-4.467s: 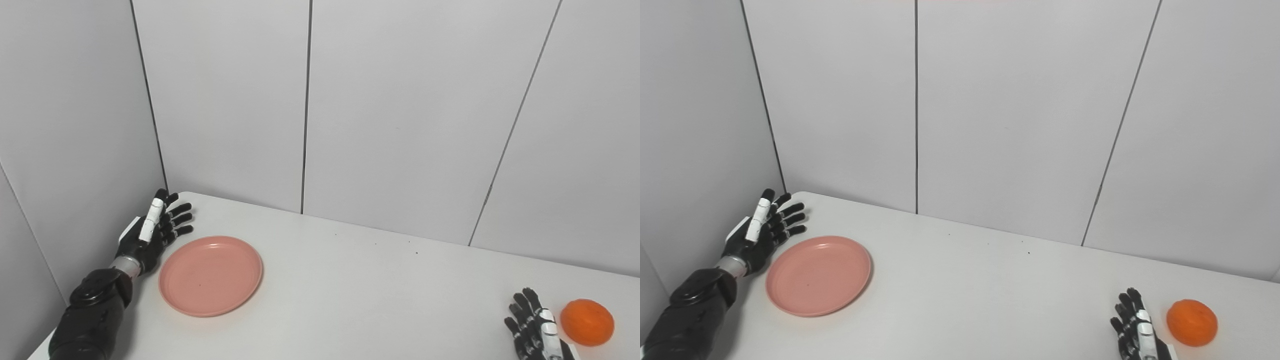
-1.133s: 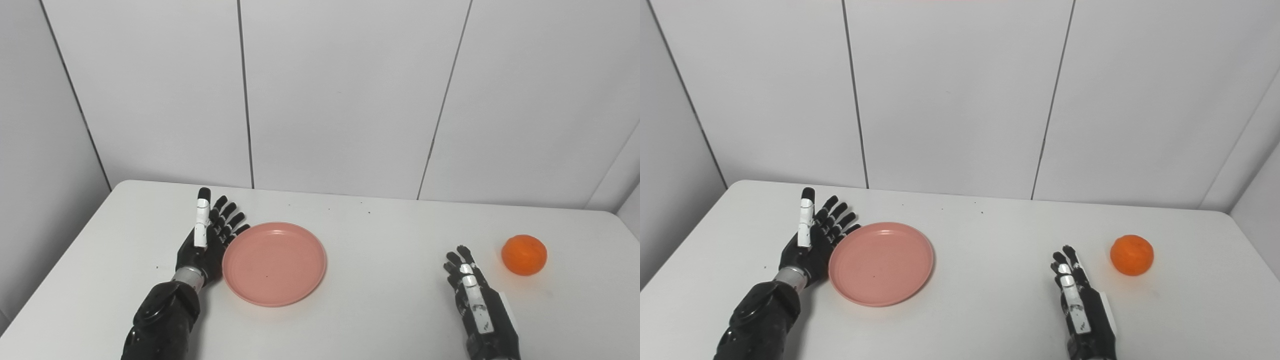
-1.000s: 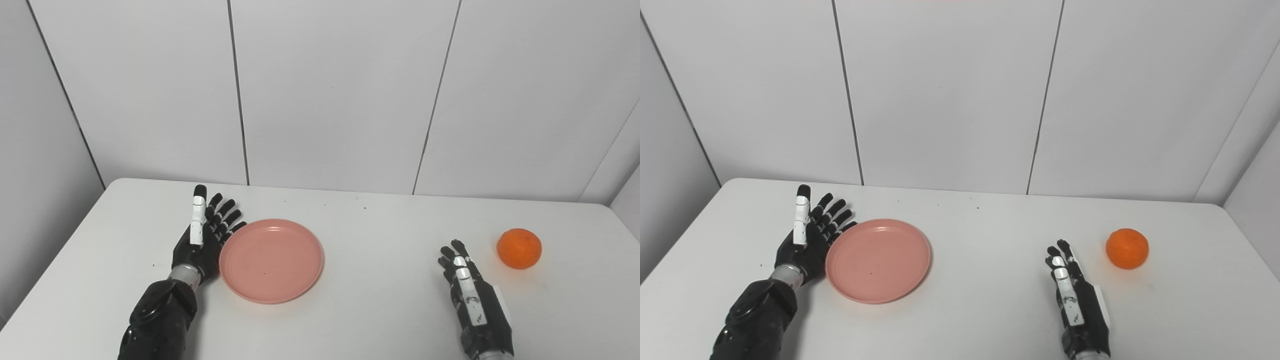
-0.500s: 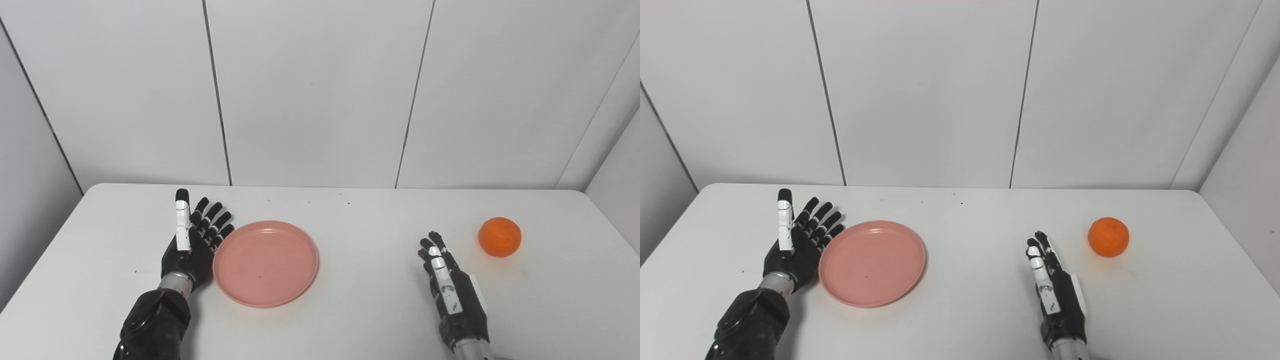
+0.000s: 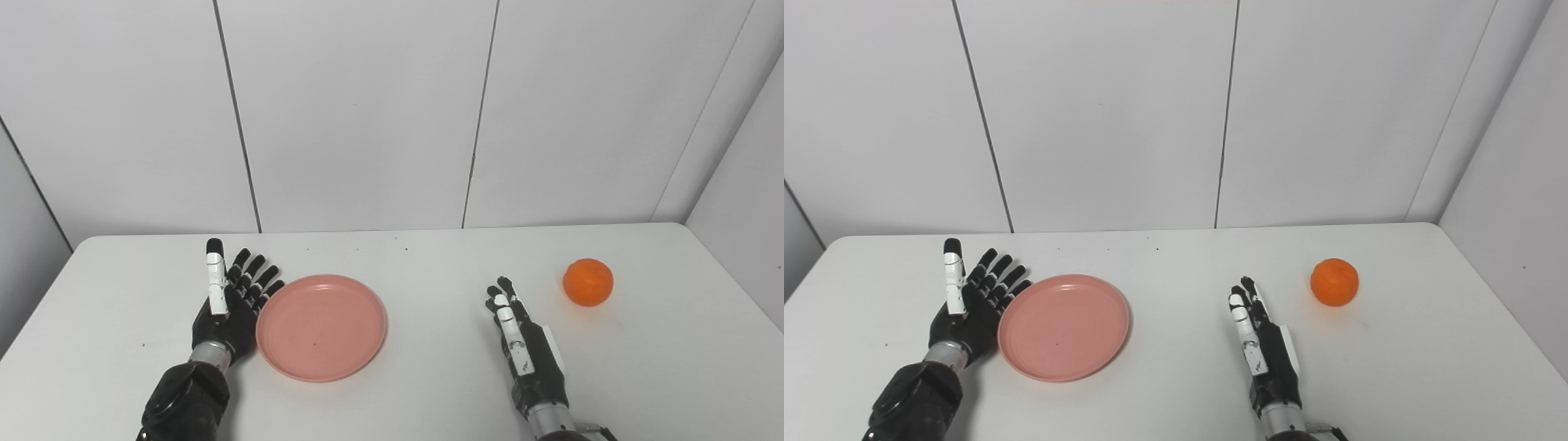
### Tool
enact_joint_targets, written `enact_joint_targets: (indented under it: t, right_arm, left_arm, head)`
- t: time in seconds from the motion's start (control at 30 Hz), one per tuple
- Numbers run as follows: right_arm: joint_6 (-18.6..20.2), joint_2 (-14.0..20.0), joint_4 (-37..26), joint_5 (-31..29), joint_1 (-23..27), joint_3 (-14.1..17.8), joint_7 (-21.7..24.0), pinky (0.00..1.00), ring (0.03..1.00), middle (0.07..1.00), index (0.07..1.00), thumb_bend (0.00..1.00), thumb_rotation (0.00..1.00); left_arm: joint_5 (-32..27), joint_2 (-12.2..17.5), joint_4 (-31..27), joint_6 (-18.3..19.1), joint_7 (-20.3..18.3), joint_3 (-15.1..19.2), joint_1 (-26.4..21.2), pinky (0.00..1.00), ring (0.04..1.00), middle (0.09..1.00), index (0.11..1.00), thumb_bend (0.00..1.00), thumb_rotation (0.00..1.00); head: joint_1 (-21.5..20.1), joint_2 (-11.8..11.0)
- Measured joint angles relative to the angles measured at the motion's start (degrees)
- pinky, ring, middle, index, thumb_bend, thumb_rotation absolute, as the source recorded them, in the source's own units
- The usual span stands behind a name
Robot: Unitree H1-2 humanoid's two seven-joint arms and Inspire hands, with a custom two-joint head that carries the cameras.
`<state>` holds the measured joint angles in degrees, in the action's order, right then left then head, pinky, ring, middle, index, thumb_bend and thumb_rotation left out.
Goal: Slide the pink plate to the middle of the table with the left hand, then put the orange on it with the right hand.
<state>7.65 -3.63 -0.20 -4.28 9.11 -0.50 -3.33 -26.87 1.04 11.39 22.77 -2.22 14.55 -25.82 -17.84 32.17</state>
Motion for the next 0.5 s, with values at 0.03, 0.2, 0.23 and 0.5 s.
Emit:
enact_joint_targets:
  t: [0.03,0.2,0.23,0.5]
  right_arm:
    - [0.0,-0.3,0.0,0.1,0.0,0.0,-0.1,1.00,0.941,0.929,0.959,0.64,0.86]
    - [0.0,-1.5,0.1,0.2,0.2,0.0,-0.9,1.00,0.945,0.923,0.952,0.63,0.81]
    - [0.0,-1.8,0.2,0.2,0.2,0.1,-1.2,1.00,0.943,0.918,0.946,0.63,0.79]
    - [0.0,-2.8,0.4,3.0,0.4,-1.2,-2.2,1.00,0.929,0.914,0.954,0.58,0.83]
  left_arm:
    - [-0.2,-0.2,0.0,0.0,0.0,-0.1,0.0,0.98,0.925,0.986,1.000,1.00,0.85]
    - [-0.4,-0.4,1.1,0.0,-0.9,-0.8,-0.4,0.99,0.948,0.995,1.000,0.99,0.86]
    - [-0.5,-0.4,1.2,0.0,-1.2,-0.8,-0.5,1.00,0.953,0.998,1.000,0.98,0.86]
    - [-0.1,-0.6,1.1,0.0,-1.4,-2.0,-0.5,0.96,0.951,0.989,1.000,0.96,0.90]
  head:
    - [-0.3,0.1]
    - [-2.3,-0.4]
    - [-2.6,-0.4]
    - [-2.7,0.5]
